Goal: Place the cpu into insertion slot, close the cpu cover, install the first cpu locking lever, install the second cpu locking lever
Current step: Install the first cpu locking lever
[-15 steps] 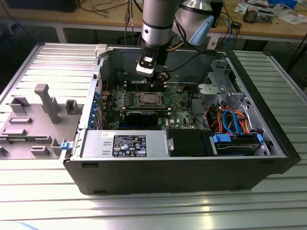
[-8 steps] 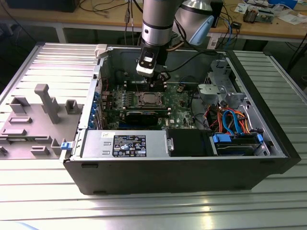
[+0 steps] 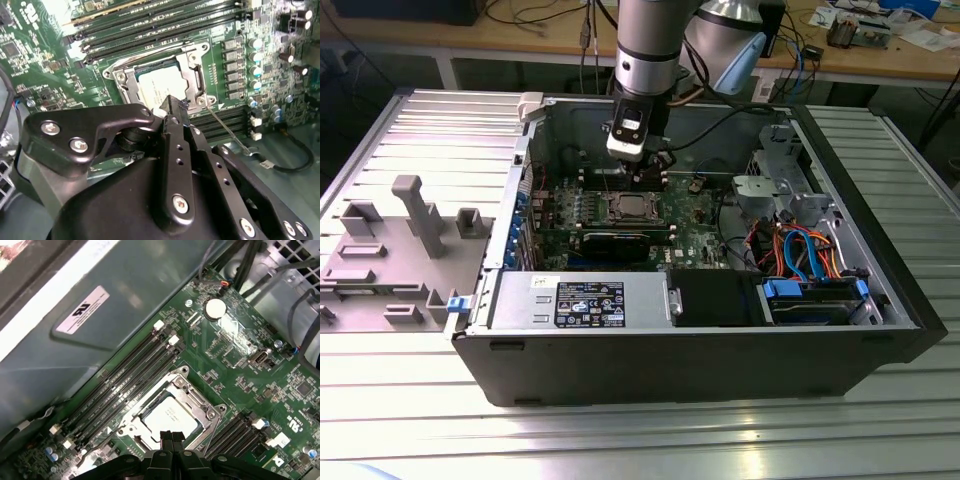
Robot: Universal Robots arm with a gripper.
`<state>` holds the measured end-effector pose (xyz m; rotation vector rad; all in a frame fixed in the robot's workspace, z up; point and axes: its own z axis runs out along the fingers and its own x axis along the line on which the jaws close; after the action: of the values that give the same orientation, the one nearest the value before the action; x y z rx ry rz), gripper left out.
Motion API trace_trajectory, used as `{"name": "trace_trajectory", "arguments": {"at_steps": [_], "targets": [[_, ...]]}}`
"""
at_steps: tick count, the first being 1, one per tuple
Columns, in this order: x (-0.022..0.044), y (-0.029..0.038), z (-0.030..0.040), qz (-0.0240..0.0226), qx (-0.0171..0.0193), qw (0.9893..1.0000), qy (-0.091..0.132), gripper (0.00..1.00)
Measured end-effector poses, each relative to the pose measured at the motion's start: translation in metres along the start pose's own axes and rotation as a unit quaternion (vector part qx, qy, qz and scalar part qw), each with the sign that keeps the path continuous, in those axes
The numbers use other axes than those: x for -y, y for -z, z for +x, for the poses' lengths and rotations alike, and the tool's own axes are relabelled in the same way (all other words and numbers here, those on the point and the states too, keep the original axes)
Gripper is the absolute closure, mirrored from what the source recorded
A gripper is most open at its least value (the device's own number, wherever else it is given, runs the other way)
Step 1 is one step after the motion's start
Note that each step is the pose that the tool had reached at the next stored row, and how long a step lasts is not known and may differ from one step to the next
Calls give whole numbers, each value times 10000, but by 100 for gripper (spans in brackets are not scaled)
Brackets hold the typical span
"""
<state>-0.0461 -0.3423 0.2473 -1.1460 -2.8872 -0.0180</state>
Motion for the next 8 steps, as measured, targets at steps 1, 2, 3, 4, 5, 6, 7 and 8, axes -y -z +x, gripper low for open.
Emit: {"name": "trace_trajectory", "arguments": {"at_steps": [1,2,3,4,5,6,7,8], "targets": [[0,0,0,5,0,9999,140,89],[0,0,0,8,0,9998,221,89],[0,0,0,13,1,9994,336,89],[0,0,0,17,1,9989,468,89],[0,0,0,21,1,9984,569,89],[0,0,0,24,1,9980,634,89],[0,0,0,26,1,9975,707,89],[0,0,0,28,1,9971,757,89]]}}
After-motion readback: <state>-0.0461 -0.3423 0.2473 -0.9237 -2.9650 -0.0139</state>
